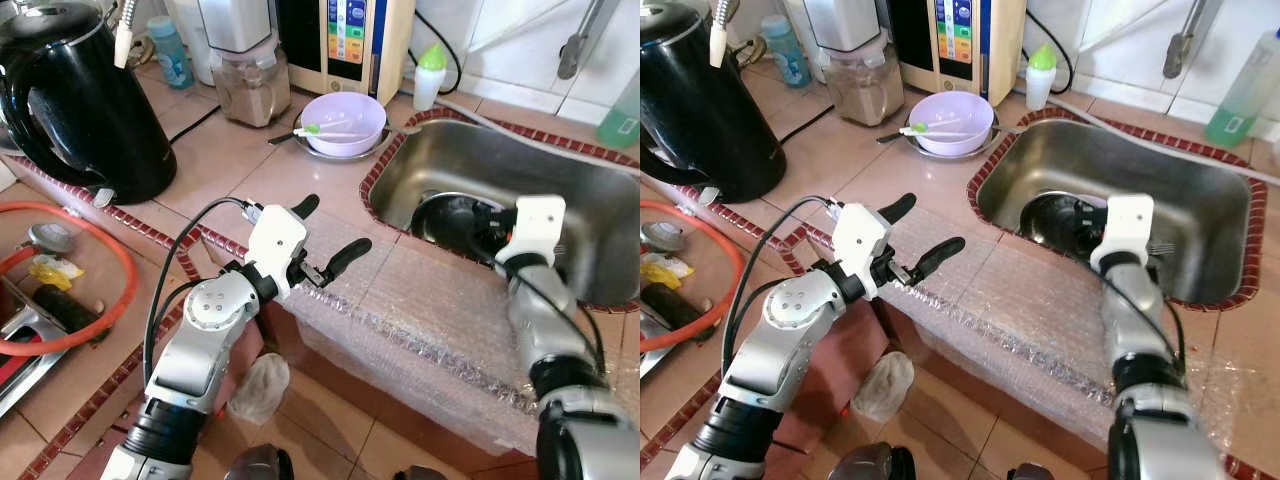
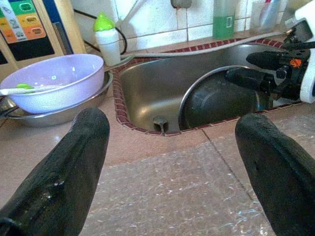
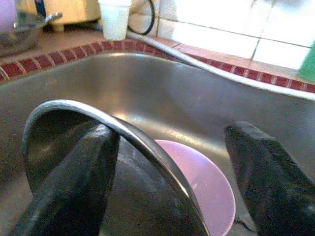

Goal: Kitchen organization

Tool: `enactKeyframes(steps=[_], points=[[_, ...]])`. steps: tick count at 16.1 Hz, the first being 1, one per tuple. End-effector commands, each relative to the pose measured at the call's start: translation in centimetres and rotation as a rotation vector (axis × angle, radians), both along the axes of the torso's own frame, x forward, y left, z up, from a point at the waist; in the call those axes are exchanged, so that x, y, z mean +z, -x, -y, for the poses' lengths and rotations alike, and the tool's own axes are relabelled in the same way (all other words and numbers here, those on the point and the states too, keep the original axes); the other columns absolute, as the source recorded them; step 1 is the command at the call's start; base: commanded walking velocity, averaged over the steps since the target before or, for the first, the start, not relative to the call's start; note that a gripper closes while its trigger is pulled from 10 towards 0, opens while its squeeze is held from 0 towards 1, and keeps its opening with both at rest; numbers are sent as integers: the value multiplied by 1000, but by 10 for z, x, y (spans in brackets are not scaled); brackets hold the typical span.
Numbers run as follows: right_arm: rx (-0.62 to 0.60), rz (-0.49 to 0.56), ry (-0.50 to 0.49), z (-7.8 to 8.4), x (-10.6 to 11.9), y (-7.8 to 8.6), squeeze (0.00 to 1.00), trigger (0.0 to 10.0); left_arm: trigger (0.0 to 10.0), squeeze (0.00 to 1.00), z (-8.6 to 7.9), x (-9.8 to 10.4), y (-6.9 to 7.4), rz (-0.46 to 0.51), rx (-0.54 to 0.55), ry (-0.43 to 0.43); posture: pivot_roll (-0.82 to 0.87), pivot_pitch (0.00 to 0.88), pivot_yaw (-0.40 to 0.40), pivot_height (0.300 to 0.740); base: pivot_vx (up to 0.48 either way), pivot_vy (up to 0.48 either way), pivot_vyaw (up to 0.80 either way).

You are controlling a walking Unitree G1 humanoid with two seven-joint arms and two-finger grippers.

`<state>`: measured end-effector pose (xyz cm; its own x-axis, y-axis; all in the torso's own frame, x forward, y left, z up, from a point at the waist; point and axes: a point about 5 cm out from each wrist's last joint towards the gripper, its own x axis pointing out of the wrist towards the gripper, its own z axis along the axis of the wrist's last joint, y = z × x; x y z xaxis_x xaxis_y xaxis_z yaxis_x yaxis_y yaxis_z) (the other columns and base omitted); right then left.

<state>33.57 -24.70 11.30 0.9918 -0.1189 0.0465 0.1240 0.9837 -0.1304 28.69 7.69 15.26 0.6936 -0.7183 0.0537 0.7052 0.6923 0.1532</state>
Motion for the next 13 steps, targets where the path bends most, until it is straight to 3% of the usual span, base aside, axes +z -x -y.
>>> enactKeyframes(steps=[1,3,5,8,10,11,12,13], points=[[-30,-58,-44,1,-14,6,1000,10000,10000,1000,-1,3,-3,7,6,11,-52,0,69,740,0,0,0],[-47,-68,54,2,-13,8,1000,10000,10000,1000,5,4,-6,1,3,30,-68,0,74,740,0,0,0],[20,-184,99,-3,-21,5,1000,10000,10000,1000,6,3,-6,1,-12,27,-70,0,67,740,0,0,0],[29,-401,-27,-3,-40,2,1000,10000,10000,1000,6,-1,-6,-8,-16,13,-57,0,58,740,0,0,0],[160,-409,9,-13,-28,-10,1000,10000,10000,1000,5,0,-7,-21,-21,25,-58,0,60,740,0,0,0],[219,-370,11,-18,-16,-17,1000,10000,10000,1000,6,1,-7,-19,-28,32,-58,0,57,740,0,0,0],[240,-268,-34,-21,4,-25,1000,10000,10000,1000,8,4,-7,-17,-34,47,-53,0,53,740,0,0,0],[229,-147,-136,-23,21,-30,1000,10000,10000,675,8,5,-7,-18,-32,64,-52,2,51,740,0,0,0]])
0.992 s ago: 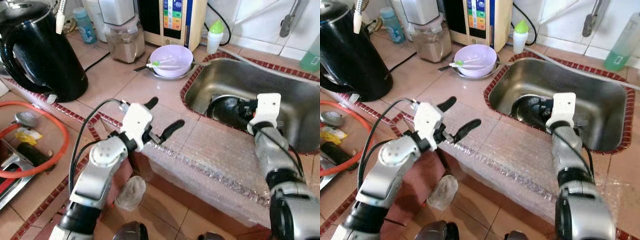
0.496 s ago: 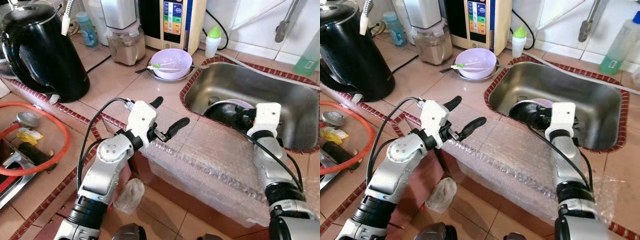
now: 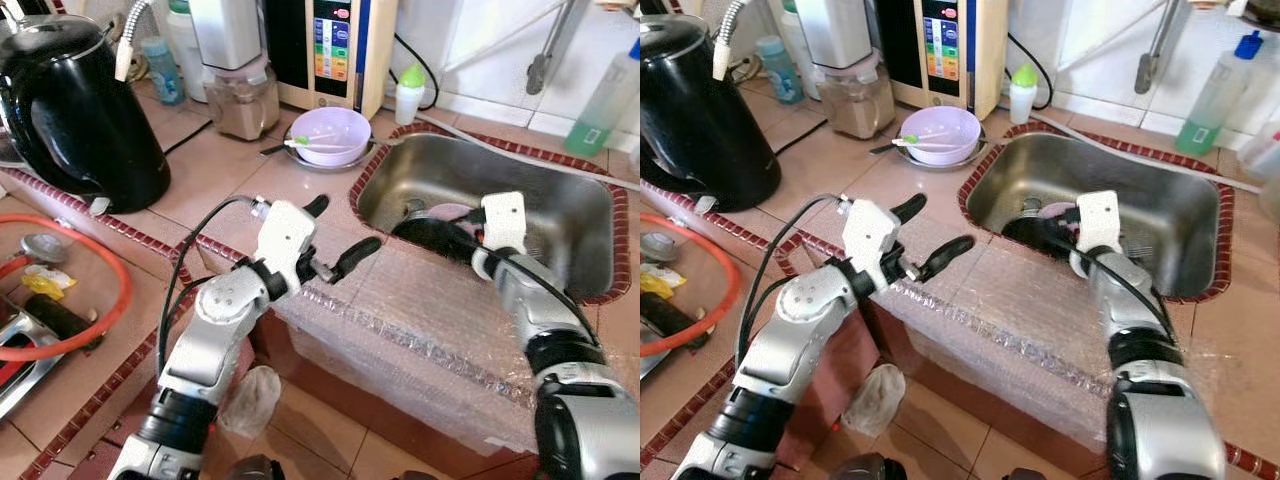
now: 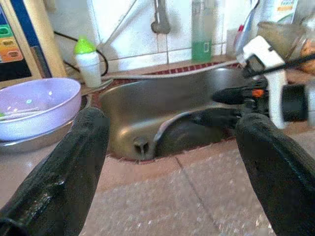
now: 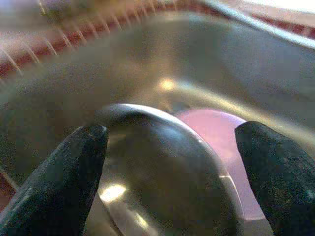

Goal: Kitchen organization

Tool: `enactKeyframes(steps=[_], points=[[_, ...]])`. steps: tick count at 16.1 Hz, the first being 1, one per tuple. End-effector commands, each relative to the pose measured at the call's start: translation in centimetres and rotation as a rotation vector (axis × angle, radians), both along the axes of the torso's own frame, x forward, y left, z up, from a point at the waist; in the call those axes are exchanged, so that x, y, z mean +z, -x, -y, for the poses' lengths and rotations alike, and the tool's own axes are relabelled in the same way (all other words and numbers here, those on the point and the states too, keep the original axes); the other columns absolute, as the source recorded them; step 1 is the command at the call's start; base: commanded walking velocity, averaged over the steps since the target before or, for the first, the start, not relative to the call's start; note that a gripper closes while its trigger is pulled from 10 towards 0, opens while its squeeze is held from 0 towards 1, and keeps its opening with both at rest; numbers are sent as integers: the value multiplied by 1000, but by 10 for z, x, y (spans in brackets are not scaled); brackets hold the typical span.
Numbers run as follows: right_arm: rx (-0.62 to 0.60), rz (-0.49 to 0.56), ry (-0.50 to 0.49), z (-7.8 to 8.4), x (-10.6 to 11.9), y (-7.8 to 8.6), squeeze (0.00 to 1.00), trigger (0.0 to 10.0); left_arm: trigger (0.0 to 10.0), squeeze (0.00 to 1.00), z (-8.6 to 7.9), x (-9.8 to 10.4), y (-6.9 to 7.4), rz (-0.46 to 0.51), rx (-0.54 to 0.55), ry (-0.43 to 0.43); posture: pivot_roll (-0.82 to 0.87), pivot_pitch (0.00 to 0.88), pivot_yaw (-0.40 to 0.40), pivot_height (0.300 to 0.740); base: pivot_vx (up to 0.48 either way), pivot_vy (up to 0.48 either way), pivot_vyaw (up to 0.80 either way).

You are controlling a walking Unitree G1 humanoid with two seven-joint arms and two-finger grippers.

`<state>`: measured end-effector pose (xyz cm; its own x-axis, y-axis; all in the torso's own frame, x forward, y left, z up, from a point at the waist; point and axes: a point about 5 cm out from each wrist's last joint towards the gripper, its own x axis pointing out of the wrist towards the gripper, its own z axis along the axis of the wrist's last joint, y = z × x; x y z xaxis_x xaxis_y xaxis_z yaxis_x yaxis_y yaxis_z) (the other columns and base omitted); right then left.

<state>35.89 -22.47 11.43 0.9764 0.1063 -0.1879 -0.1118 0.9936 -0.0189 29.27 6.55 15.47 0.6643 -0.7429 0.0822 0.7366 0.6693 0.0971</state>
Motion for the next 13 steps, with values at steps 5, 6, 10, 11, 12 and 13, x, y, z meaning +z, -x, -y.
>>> enactKeyframes(steps=[5,6,10,11,12,13], points=[[-25,-154,53,3,1,-9,1000,10000,10000,0,1,-5,5,-28,-18,-11,-64,13,41,740,0,0,0],[-14,-116,18,3,10,-13,1000,10000,10000,0,2,-5,5,-29,-20,-10,-64,13,41,740,0,0,0],[30,200,-1,3,43,-2,1000,10000,10000,0,-4,2,0,-24,49,40,-75,4,50,740,0,0,0],[13,203,34,3,35,8,1000,10000,10000,0,-8,3,-5,-28,128,65,-85,0,56,740,0,0,0],[11,208,32,-1,27,19,1000,10000,10000,0,-12,2,-7,-50,167,92,-90,0,57,740,0,0,0],[13,213,22,-4,22,27,1000,10000,10000,0,-14,2,-7,-66,186,111,-95,0,57,740,0,0,0]])
